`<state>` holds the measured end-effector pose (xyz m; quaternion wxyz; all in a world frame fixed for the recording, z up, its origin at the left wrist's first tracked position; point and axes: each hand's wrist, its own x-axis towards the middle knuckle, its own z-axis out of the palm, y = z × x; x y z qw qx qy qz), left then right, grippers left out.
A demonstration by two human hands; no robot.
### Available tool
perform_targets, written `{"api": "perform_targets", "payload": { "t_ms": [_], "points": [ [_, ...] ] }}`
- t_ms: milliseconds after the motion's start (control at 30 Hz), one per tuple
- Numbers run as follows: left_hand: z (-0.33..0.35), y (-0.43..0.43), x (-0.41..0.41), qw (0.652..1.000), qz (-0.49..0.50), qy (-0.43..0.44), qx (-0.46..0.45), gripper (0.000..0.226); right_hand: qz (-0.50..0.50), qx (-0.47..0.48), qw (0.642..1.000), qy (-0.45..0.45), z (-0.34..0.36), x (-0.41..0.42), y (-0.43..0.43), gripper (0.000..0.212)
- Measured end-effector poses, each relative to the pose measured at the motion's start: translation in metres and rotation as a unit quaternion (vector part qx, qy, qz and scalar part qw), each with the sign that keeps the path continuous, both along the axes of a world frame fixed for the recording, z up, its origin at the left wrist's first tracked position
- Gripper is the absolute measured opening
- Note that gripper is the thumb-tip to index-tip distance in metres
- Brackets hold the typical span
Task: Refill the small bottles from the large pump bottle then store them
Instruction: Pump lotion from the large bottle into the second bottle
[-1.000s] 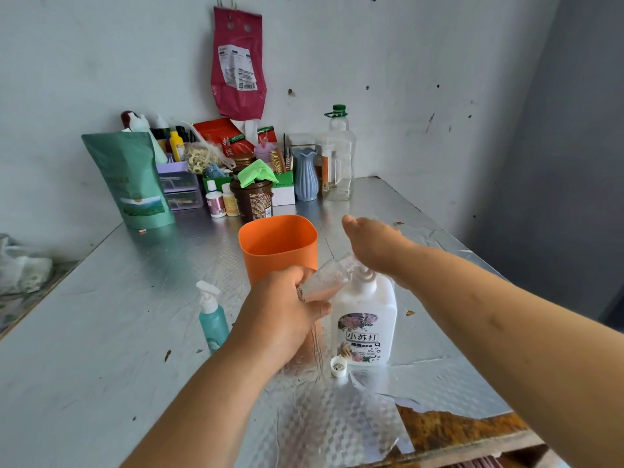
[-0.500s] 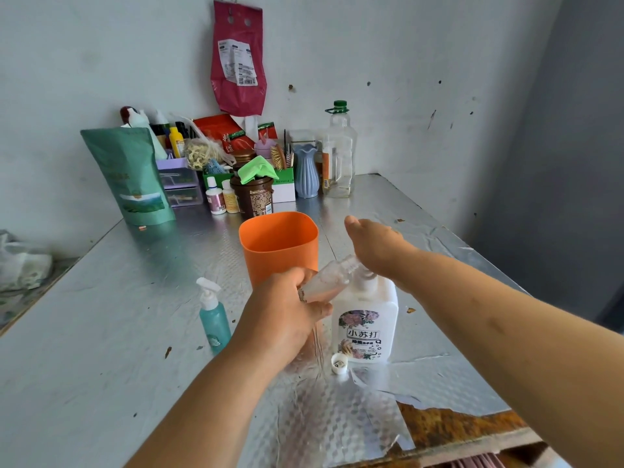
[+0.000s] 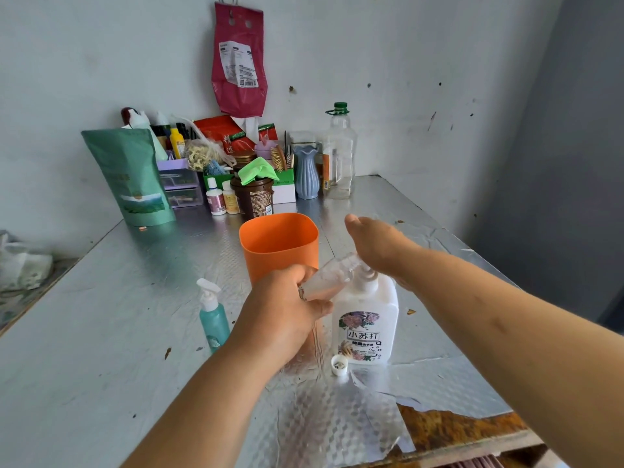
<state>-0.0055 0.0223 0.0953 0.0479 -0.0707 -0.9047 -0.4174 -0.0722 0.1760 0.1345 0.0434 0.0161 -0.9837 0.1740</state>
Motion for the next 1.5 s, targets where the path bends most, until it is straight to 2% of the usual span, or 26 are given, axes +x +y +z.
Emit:
{"api": "perform_targets", "payload": {
  "t_ms": [133,267,400,533,733,933,1233,1300,1400,1500],
  "points": [
    [-0.005,0.0,-0.003,1.0,0.0,-0.005,0.004,0.016,-0.005,0.002,1.0,0.013,-0.006,-0.001,0.002,0.018],
    [-0.009,0.001,-0.002,1.0,0.006,-0.017,0.003,0.019,-0.021,-0.025,0.999,0.013,-0.009,0.0,-0.003,0.032],
    [-0.003,0.0,0.0,1.0,0.002,-0.01,0.01,0.019,-0.018,-0.065,0.998,-0.016,0.003,0.009,-0.001,0.011],
    [0.004,-0.001,0.003,1.0,0.001,-0.006,0.001,0.018,0.006,-0.057,0.998,-0.01,0.012,0.012,0.0,0.018],
    [0.004,0.0,0.002,1.0,0.0,-0.006,-0.004,0.018,-0.007,-0.033,0.999,-0.024,0.011,0.011,-0.002,0.011],
    [-0.001,0.0,-0.001,1.0,0.004,-0.007,-0.006,0.018,0.006,0.027,1.0,-0.002,0.005,0.007,-0.001,0.017],
    [-0.005,0.001,-0.001,1.0,0.006,-0.015,-0.007,0.016,-0.028,-0.044,0.999,0.006,-0.005,0.001,-0.002,0.023],
    [-0.003,0.0,0.0,1.0,0.006,-0.012,-0.009,0.016,-0.029,-0.051,0.998,0.007,-0.001,0.003,-0.001,0.018],
    [0.0,0.0,0.002,1.0,0.006,-0.011,-0.01,0.017,-0.016,-0.04,0.999,0.001,0.011,0.012,0.0,0.034],
    [0.001,0.001,0.003,1.0,0.005,-0.016,-0.009,0.018,-0.013,-0.062,0.998,-0.002,0.013,0.013,0.0,0.015]
  ]
}}
